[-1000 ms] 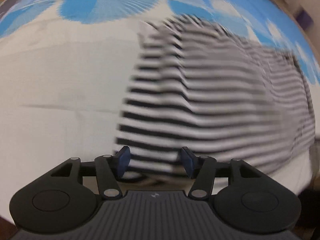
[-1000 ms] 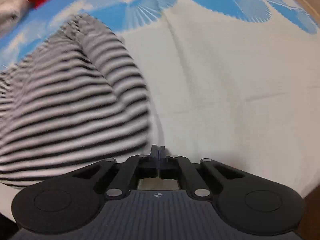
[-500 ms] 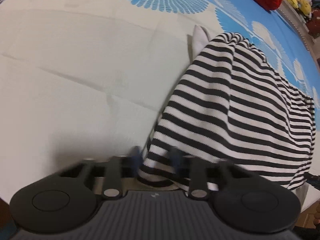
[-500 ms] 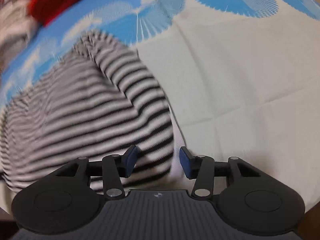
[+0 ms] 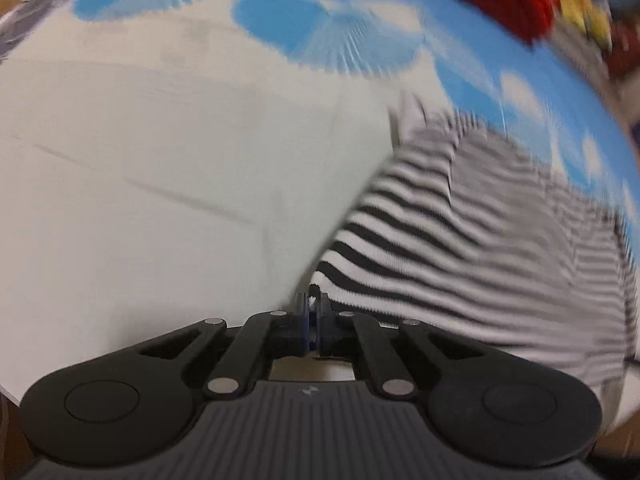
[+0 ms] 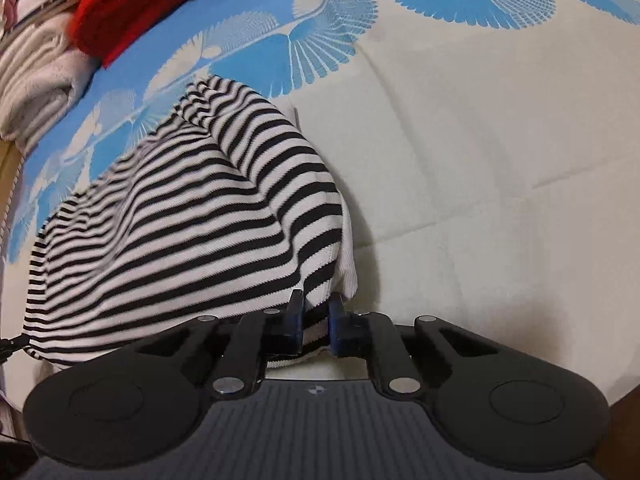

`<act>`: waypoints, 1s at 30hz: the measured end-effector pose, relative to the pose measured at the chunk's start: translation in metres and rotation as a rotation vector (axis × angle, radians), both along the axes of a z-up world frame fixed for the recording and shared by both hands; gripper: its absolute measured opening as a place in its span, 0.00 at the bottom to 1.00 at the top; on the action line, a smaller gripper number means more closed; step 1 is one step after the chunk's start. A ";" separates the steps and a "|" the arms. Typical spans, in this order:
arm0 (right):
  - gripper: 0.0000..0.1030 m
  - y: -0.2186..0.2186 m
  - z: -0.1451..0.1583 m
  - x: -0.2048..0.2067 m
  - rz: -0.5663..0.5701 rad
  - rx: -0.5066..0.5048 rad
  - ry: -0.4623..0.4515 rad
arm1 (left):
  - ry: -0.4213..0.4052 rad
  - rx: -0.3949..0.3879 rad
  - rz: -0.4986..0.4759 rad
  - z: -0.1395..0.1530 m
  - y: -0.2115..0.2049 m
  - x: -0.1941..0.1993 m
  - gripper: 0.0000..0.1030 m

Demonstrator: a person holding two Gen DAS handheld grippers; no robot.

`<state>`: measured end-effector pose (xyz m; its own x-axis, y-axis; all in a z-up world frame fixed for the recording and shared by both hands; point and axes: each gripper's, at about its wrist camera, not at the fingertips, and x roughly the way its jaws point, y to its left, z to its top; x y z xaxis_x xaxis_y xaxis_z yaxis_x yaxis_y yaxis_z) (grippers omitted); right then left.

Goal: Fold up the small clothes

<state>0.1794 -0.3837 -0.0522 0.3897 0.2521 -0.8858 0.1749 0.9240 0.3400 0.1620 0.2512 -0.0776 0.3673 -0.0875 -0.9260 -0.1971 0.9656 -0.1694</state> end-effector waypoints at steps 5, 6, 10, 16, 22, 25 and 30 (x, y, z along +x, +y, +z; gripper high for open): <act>0.12 0.004 -0.002 0.006 0.006 -0.171 -0.007 | -0.134 0.138 -0.089 0.023 -0.024 -0.005 0.11; 0.12 0.006 0.004 0.005 0.005 -0.222 -0.041 | -0.172 0.087 -0.101 0.029 -0.027 -0.006 0.15; 0.13 0.005 0.025 0.002 0.002 -0.143 -0.203 | -0.112 -0.042 -0.184 0.016 -0.043 0.000 0.27; 0.27 0.027 -0.016 0.012 0.142 -0.149 0.004 | 0.043 0.063 -0.218 -0.011 -0.055 0.005 0.44; 0.34 0.032 -0.005 0.009 0.145 -0.215 -0.079 | -0.174 0.017 -0.156 0.027 -0.046 -0.017 0.44; 0.34 0.026 0.002 0.010 0.109 -0.230 -0.130 | -0.299 0.076 -0.183 0.043 -0.062 -0.029 0.44; 0.34 0.020 0.028 0.000 0.056 -0.229 -0.254 | -0.439 0.104 -0.189 0.066 -0.089 -0.055 0.44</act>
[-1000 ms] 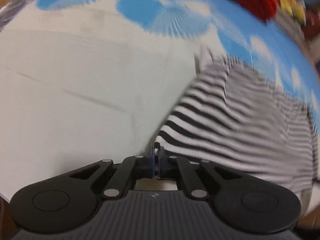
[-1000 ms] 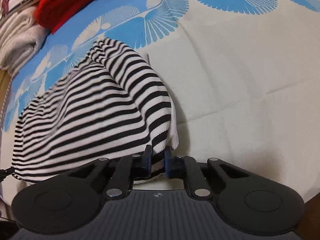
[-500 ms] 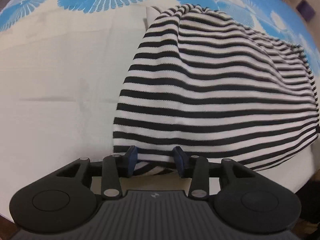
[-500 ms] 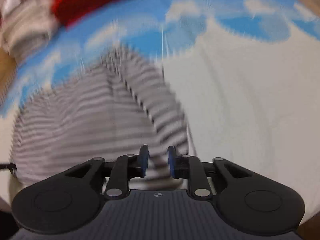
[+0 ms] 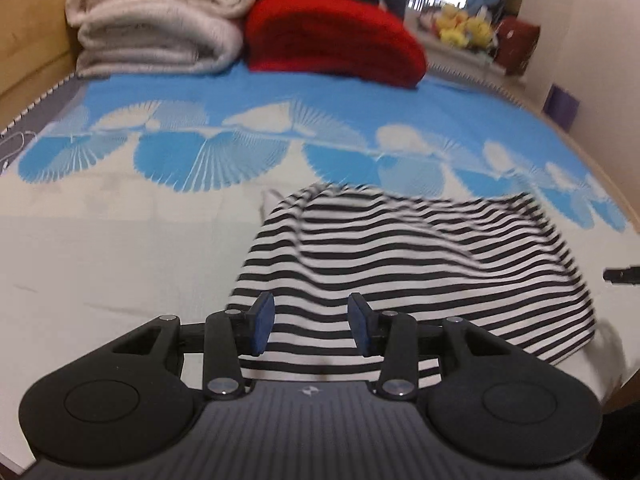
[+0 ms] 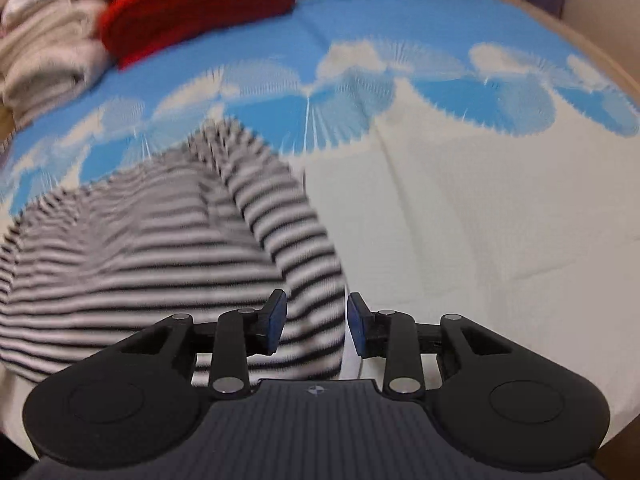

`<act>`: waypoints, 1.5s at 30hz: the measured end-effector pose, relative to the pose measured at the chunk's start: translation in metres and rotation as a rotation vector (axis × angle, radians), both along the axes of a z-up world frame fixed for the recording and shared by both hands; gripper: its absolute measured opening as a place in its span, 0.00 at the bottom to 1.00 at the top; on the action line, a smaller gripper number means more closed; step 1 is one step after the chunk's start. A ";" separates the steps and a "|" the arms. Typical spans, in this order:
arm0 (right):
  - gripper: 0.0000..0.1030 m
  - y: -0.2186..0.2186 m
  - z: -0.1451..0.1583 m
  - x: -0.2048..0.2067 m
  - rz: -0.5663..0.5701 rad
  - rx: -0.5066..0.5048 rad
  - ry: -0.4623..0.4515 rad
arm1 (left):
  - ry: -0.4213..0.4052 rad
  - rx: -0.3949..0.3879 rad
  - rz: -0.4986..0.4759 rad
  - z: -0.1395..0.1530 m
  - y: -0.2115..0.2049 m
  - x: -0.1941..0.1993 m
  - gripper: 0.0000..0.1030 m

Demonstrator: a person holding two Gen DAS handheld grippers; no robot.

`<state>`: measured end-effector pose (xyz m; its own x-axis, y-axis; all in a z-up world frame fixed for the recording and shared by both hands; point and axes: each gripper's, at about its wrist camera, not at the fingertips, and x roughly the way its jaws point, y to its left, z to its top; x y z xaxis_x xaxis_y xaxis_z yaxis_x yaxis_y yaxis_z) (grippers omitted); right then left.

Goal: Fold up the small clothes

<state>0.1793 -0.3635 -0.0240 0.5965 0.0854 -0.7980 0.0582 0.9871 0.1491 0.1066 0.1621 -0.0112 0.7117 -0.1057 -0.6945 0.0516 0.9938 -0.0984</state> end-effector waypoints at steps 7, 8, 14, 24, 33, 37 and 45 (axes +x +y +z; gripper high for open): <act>0.34 0.000 0.057 -0.039 -0.023 -0.022 -0.283 | 0.018 -0.026 0.054 -0.014 -0.013 -0.032 0.31; 0.35 0.000 0.062 -0.046 -0.027 -0.009 -0.303 | 0.032 -0.038 0.060 -0.019 -0.011 -0.033 0.27; 0.38 0.002 0.063 -0.065 -0.046 0.069 -0.297 | 0.093 -0.133 0.112 -0.039 0.010 -0.028 0.24; 0.38 0.003 0.047 -0.062 -0.047 0.003 -0.257 | 0.269 -0.406 0.296 -0.077 0.047 -0.018 0.56; 0.38 0.009 0.048 -0.065 -0.029 0.004 -0.265 | 0.379 -0.592 0.470 -0.105 0.077 -0.019 0.63; 0.38 0.010 0.046 -0.061 -0.029 -0.004 -0.252 | 0.357 -0.650 0.520 -0.111 0.085 -0.014 0.64; 0.38 0.016 0.041 -0.060 -0.025 -0.033 -0.238 | 0.301 -0.673 0.566 -0.117 0.083 0.000 0.65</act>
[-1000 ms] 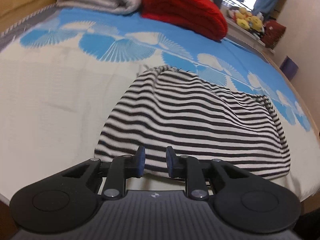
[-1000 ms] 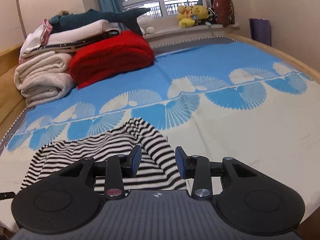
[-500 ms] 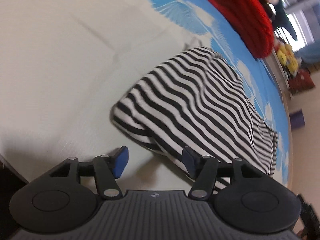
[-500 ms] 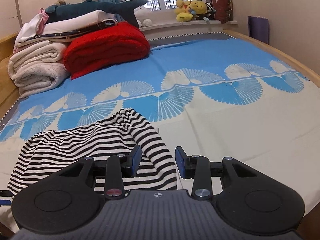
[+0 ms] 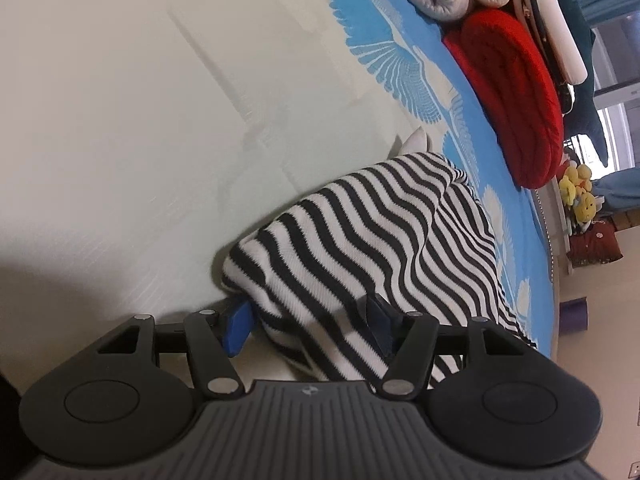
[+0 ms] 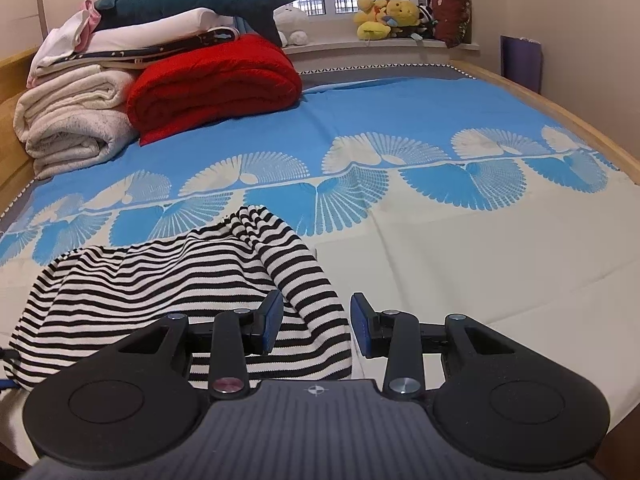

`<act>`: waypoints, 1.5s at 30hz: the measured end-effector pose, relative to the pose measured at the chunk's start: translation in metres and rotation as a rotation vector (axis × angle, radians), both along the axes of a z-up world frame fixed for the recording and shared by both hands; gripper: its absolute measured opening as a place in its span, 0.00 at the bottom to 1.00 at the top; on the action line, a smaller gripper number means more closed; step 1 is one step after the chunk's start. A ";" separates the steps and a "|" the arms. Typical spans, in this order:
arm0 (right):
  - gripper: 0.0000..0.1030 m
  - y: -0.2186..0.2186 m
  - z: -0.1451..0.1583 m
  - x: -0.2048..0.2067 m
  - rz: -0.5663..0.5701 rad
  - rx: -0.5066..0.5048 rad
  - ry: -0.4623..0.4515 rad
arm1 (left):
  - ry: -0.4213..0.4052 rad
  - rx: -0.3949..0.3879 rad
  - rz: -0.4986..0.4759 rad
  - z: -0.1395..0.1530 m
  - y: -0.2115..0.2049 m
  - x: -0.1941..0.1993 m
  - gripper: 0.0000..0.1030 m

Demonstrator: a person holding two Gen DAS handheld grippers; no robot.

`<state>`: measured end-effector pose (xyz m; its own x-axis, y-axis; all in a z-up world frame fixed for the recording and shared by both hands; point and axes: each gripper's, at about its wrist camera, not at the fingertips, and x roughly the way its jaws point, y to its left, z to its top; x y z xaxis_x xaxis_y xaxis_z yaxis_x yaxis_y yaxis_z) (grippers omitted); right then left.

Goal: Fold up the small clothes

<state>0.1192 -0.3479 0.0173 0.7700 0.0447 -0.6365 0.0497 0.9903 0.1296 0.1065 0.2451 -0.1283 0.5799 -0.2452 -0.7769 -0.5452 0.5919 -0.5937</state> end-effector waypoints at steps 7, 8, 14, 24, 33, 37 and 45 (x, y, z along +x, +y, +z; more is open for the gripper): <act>0.38 -0.003 -0.003 0.001 -0.026 -0.013 0.017 | -0.009 0.092 -0.070 0.004 -0.014 0.014 0.23; 0.38 -0.004 -0.004 0.001 -0.030 -0.013 0.019 | -0.017 0.100 -0.077 0.005 -0.014 0.013 0.22; 0.38 0.002 -0.007 0.006 -0.036 -0.018 0.032 | -0.129 0.233 -0.164 0.038 -0.024 0.003 0.14; 0.38 0.022 -0.009 0.015 -0.015 -0.027 0.044 | -0.087 0.376 -0.118 0.062 -0.004 -0.028 0.14; 0.38 0.013 -0.004 0.016 -0.034 0.017 0.027 | -0.280 0.510 -0.253 0.127 -0.073 -0.011 0.13; 0.38 -0.001 0.001 0.016 -0.057 0.060 0.003 | -0.464 0.506 -0.451 0.164 -0.165 0.003 0.13; 0.38 -0.046 0.004 0.015 -0.138 0.127 -0.010 | -0.496 0.410 -1.011 0.131 -0.373 0.009 0.22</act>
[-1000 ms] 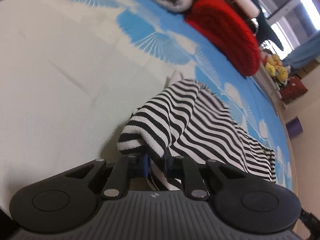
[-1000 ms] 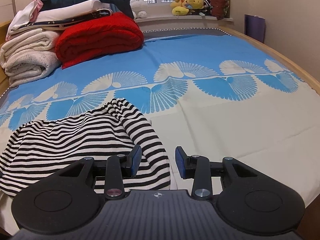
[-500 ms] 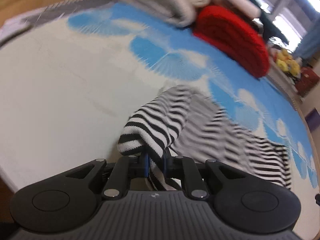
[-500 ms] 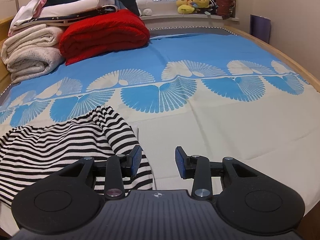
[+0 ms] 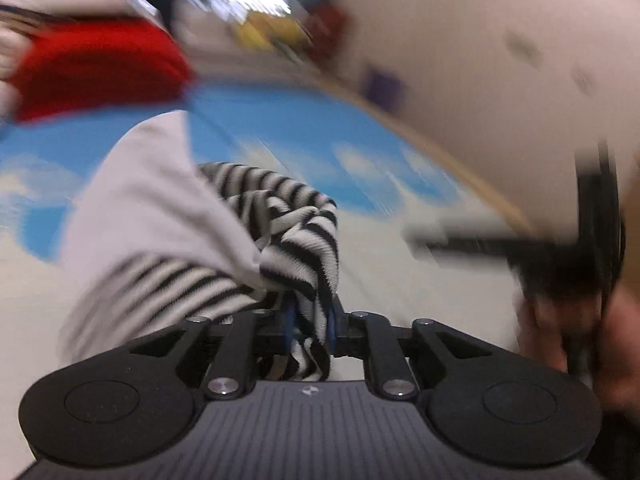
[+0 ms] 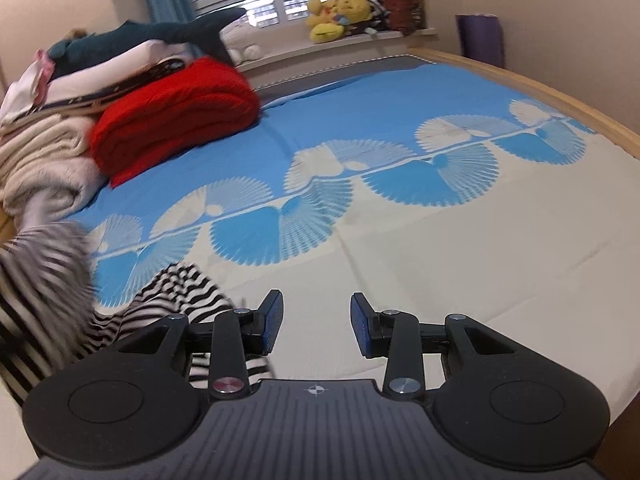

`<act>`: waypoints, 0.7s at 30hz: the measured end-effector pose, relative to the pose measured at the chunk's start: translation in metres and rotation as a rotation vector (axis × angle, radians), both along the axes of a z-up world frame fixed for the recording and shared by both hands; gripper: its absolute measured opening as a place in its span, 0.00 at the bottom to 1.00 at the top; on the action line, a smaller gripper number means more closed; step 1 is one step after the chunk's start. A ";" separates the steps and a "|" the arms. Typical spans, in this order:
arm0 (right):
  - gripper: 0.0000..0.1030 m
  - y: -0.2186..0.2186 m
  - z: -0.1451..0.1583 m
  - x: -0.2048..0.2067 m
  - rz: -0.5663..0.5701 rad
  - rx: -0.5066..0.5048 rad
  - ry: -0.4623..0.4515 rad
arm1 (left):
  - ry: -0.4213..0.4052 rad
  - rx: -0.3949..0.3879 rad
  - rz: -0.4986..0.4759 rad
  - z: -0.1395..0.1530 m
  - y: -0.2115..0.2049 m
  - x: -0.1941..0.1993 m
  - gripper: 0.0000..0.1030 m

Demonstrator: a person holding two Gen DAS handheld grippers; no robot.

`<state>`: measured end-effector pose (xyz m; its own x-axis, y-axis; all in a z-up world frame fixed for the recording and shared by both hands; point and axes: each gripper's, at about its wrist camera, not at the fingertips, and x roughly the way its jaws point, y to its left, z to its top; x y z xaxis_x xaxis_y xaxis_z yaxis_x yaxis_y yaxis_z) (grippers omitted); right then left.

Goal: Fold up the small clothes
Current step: 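Grasp the bundle's striped edge with the left gripper and fold it over the white part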

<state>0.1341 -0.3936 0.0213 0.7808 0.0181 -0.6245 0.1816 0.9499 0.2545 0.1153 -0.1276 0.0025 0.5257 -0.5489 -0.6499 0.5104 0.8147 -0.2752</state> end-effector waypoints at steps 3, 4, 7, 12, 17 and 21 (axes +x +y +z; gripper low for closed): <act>0.38 -0.016 -0.001 -0.001 -0.010 0.026 0.006 | 0.184 0.050 -0.141 -0.033 -0.030 0.003 0.25; 0.38 -0.020 -0.001 -0.001 -0.010 0.035 0.010 | 0.154 0.066 -0.140 -0.030 -0.027 0.000 0.26; 0.39 -0.030 -0.003 0.000 -0.002 0.073 0.022 | 0.095 0.030 -0.097 -0.010 0.004 -0.006 0.38; 0.39 -0.035 -0.005 0.003 0.041 0.150 0.032 | 0.003 0.125 0.002 0.014 0.070 -0.007 0.43; 0.39 -0.018 -0.016 0.026 0.121 0.268 0.090 | 0.030 0.130 0.124 -0.010 0.124 0.004 0.63; 0.39 0.003 -0.031 0.049 0.147 0.322 0.157 | 0.203 0.015 0.279 -0.036 0.155 0.020 0.63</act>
<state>0.1830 -0.3901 -0.0102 0.6509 0.3373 -0.6801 0.1103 0.8444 0.5243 0.1350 0.0275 -0.0336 0.5133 -0.3920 -0.7635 0.2036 0.9198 -0.3354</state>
